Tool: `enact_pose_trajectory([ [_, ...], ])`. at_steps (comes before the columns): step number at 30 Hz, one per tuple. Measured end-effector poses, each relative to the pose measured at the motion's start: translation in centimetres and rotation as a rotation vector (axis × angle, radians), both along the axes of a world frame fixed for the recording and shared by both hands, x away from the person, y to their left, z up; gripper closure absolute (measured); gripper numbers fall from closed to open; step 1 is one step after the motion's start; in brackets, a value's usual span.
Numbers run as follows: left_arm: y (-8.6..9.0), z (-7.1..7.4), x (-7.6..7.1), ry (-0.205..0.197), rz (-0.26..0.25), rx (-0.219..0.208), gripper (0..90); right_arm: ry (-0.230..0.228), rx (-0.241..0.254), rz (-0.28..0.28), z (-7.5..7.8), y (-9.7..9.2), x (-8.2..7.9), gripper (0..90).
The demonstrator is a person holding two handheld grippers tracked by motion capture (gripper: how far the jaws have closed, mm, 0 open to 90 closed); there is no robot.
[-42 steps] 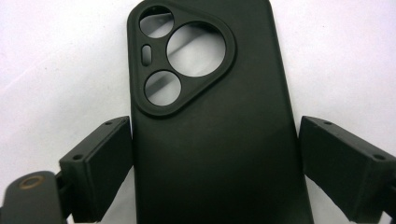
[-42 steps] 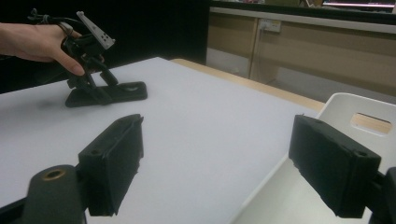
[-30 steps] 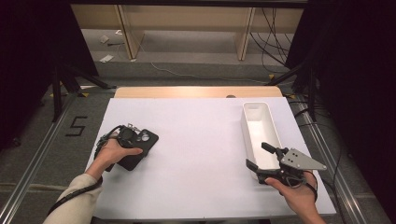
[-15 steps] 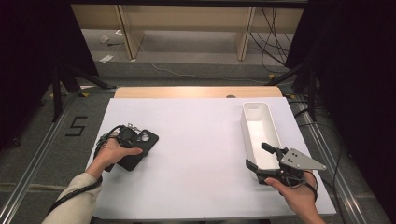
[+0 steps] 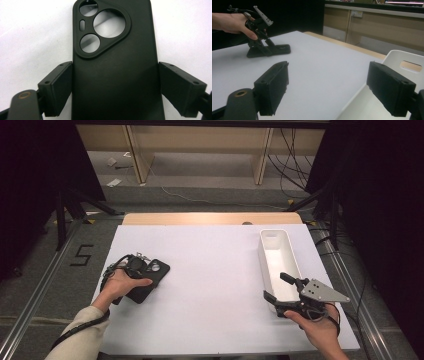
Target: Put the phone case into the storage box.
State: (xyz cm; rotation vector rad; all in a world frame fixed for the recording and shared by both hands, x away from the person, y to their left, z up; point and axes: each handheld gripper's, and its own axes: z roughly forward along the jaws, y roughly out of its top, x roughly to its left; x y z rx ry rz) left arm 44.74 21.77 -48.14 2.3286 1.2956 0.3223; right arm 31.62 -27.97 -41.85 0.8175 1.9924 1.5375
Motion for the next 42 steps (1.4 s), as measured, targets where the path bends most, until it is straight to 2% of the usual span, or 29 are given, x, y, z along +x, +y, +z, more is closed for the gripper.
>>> enact_pose_trajectory([
  [13, 0.1, 0.2, -0.3, -0.015, 0.002, -0.018, 15.3, -0.006, -0.001, -0.001, 0.0, 0.0, 0.0, 18.6],
  [19, 0.0, 0.7, -0.5, -0.046, 0.011, -0.044, 15.3, -0.004, 0.001, -0.003, 0.0, 0.0, 0.0, 18.6],
  [27, -0.3, 1.6, -0.7, -0.125, 0.011, -0.08, 15.3, -0.002, 0.0, -0.002, 0.0, 0.0, 0.0, 18.5],
  [37, -0.8, 2.6, -1.2, -0.197, 0.012, -0.14, 15.3, -0.003, 0.0, -0.003, 0.0, 0.0, 0.0, 18.5],
  [42, -1.3, 3.2, -1.5, -0.257, 0.004, -0.167, 15.3, 0.0, 0.001, -0.002, 0.0, 0.0, 0.0, 18.5],
])
